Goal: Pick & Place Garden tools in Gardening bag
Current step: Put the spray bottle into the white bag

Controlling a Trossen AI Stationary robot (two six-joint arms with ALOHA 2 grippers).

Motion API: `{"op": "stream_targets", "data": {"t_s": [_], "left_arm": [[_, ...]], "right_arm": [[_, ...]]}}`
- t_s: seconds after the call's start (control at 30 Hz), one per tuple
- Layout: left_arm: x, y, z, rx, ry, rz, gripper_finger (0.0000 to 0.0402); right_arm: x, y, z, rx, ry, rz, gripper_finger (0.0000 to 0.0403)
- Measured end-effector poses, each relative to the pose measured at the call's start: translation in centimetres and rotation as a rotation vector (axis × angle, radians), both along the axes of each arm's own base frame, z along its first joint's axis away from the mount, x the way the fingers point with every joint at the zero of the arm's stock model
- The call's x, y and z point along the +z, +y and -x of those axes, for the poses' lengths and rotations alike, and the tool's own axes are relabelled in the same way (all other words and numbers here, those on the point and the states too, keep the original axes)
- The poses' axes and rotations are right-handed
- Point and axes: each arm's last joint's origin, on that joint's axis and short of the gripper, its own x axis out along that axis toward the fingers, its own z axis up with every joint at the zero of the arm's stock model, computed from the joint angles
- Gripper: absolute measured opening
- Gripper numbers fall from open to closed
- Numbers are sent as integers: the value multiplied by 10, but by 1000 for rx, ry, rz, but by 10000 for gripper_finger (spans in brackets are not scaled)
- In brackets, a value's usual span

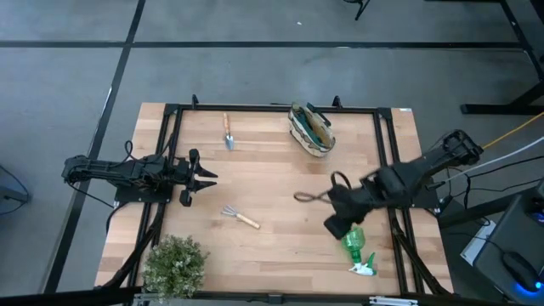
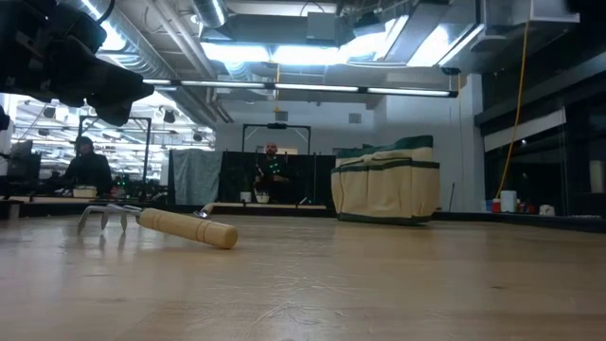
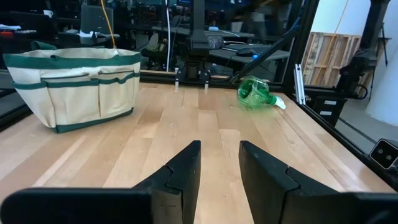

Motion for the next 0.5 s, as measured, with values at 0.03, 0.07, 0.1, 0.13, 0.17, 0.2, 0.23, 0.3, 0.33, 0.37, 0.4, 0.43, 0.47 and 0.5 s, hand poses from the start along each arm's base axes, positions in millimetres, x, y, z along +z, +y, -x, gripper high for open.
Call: {"op": "stream_targets", "data": {"t_s": [0.03,0.07,0.1,0.13,0.17,0.2,0.23,0.3,0.33,0.37,0.4,0.43,0.47,0.5], "left_arm": [[0,0,0,0,0,0,106],[0,0,0,0,0,0,106],[0,0,0,0,0,0,106],[0,0,0,0,0,0,106],[0,0,0,0,0,0,106],[0,0,0,0,0,0,106],[0,0,0,0,0,0,106],[0,0,0,0,0,0,106],[0,0,0,0,0,0,106],[0,0,0,0,0,0,106],[0,0,0,0,0,0,106],[0,0,0,0,0,0,106],[0,0,0,0,0,0,106],[0,0,0,0,0,0,106]], "right_arm": [[1,8,3,-7,-9,-6,190],[1,16,6,-12,-19,-9,190],[2,23,10,-16,-34,-10,190],[2,31,13,-20,-50,-11,190],[3,38,17,-23,-67,-8,190],[4,44,21,-27,-84,-7,190],[4,51,25,-32,-102,-6,190],[5,62,33,-43,-134,-4,190],[6,67,37,-50,-146,-5,190],[6,72,41,-59,-157,-7,190],[6,77,44,-65,-164,-11,190],[5,82,47,-68,-170,-17,190],[4,87,51,-68,-171,-20,190],[3,92,54,-66,-168,-25,190]]}}
